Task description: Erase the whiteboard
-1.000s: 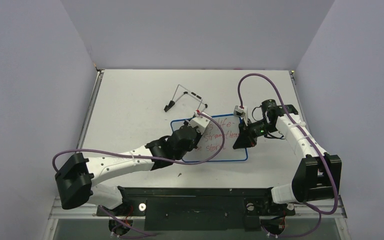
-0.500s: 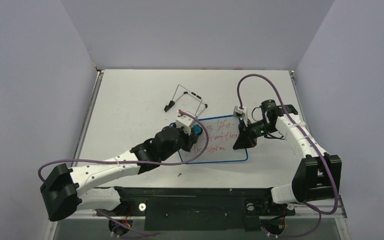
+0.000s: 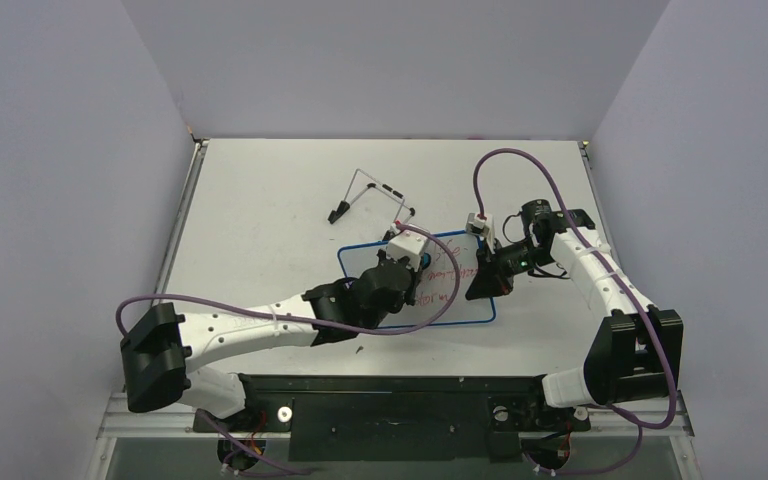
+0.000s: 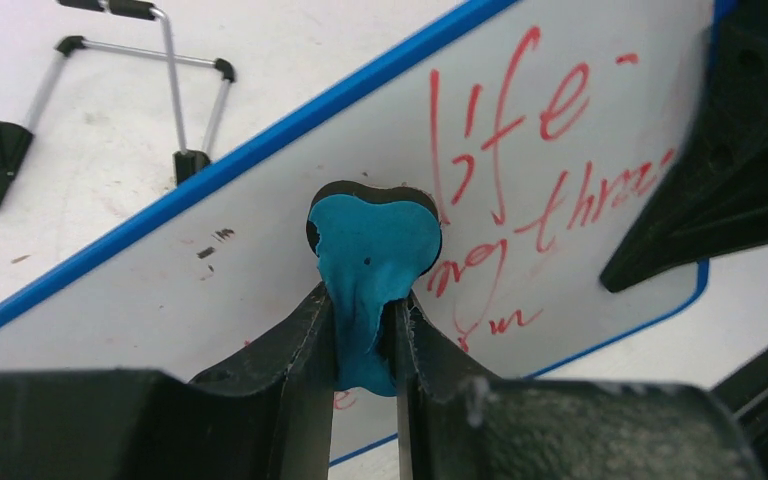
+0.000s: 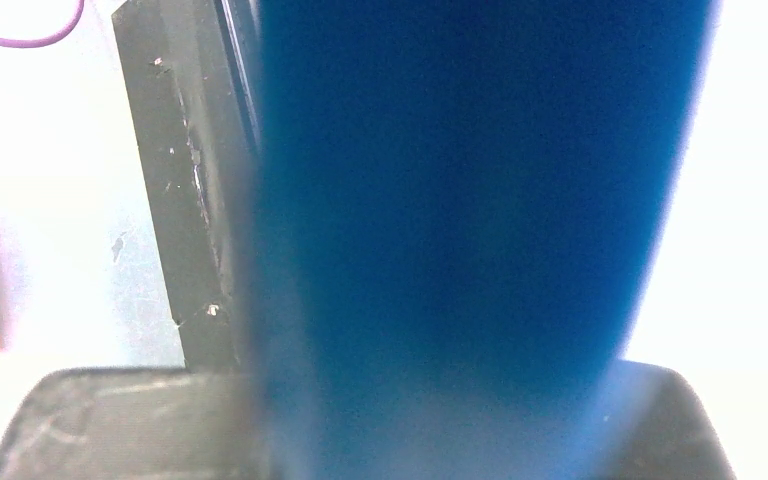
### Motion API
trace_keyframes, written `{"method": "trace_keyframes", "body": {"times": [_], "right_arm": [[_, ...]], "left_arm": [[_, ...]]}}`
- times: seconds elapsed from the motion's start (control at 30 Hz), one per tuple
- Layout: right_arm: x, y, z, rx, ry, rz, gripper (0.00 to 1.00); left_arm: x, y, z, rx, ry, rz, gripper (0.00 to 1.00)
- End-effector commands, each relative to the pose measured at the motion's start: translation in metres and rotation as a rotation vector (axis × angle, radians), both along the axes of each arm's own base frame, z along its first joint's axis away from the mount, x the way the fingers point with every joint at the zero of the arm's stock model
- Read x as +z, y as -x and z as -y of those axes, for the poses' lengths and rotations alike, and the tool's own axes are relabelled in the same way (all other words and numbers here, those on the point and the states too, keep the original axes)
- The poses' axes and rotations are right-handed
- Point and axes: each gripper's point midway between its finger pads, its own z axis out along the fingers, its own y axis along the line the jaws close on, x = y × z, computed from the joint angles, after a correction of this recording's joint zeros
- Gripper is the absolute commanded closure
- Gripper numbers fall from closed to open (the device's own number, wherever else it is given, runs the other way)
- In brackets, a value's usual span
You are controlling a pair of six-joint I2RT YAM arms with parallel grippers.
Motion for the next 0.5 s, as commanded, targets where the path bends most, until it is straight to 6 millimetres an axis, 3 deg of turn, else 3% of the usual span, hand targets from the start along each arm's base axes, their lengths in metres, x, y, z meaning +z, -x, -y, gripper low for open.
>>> {"method": "trace_keyframes", "body": {"times": [0.0, 0.27, 0.47], "right_arm": [[0.013, -0.005, -0.006, 0.028, -0.041, 0.057, 1.0], [0.014, -0.005, -0.006, 0.028, -0.043, 0.057, 1.0], [0.014, -0.005, -0.006, 0.028, -0.043, 0.056, 1.0]], "left_arm": [[0.03, -0.022, -0.013, 0.173, -0.027, 0.091, 1.0], [0.028, -0.037, -0.032, 0.307, -0.103, 0.13, 1.0], [0.013, -0.029, -0.021, 0.236, -0.099, 0.095, 1.0]]}}
